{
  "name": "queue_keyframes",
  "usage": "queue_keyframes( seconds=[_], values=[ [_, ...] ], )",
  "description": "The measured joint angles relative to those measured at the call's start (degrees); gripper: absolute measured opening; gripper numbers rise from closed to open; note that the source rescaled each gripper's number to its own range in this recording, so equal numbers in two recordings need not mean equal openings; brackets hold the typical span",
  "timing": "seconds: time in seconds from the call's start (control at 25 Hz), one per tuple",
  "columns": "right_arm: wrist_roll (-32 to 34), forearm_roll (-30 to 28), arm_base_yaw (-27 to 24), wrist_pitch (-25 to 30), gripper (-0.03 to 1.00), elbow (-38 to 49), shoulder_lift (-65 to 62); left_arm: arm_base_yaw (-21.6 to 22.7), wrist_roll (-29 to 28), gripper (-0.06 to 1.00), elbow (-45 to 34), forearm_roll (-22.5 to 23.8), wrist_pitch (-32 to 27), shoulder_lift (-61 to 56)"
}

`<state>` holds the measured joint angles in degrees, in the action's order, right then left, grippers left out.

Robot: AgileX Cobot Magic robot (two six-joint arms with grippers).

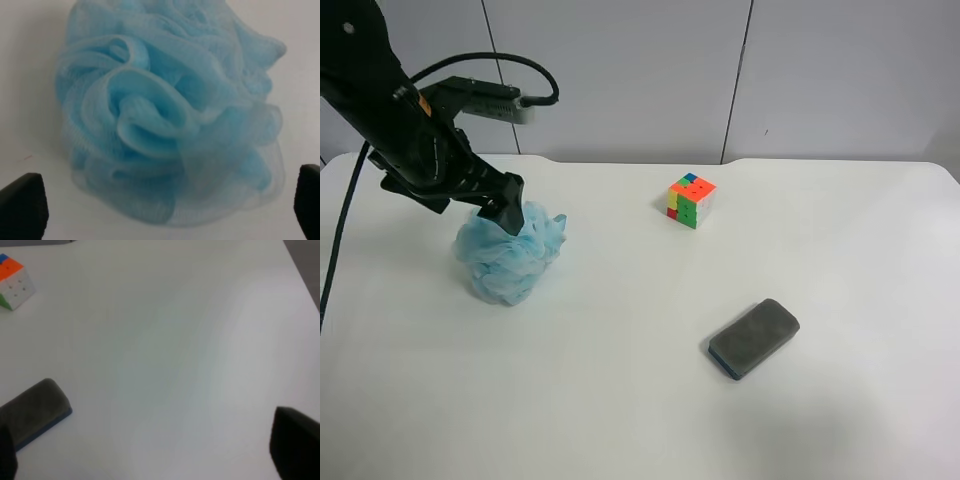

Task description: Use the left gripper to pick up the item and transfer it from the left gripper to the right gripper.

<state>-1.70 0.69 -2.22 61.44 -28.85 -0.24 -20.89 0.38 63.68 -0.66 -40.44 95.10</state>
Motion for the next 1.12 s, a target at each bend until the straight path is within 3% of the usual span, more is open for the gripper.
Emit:
queue_keyframes(
  seconds=[0.36,0.44,0.52,0.68,0.72,0.8,1.12],
  values=[
    [0.00,0.00,0.00,0.00,1.00,0.00,0.00,0.00,0.00,0.98,0.07,0.66,7.55,8.02],
    [0.00,0.00,0.00,0.00,1.00,0.00,0.00,0.00,0.00,0.89,0.07,0.66,8.47,9.14],
    [0.00,0.00,0.00,0.00,1.00,0.00,0.00,0.00,0.00,0.72,0.07,0.66,8.95,9.68],
    [0.00,0.00,0.00,0.00,1.00,0.00,0.00,0.00,0.00,0.17,0.07,0.66,9.06,9.80],
    [0.00,0.00,0.00,0.00,1.00,0.00,0.00,0.00,0.00,0.08,0.07,0.66,9.06,9.80],
    [0.00,0.00,0.00,0.00,1.00,0.00,0.00,0.00,0.00,0.03,0.13,0.66,9.00,9.80],
    [0.00,0.00,0.00,0.00,1.00,0.00,0.00,0.00,0.64,0.01,4.70,-1.96,2.29,4.83]
  ],
)
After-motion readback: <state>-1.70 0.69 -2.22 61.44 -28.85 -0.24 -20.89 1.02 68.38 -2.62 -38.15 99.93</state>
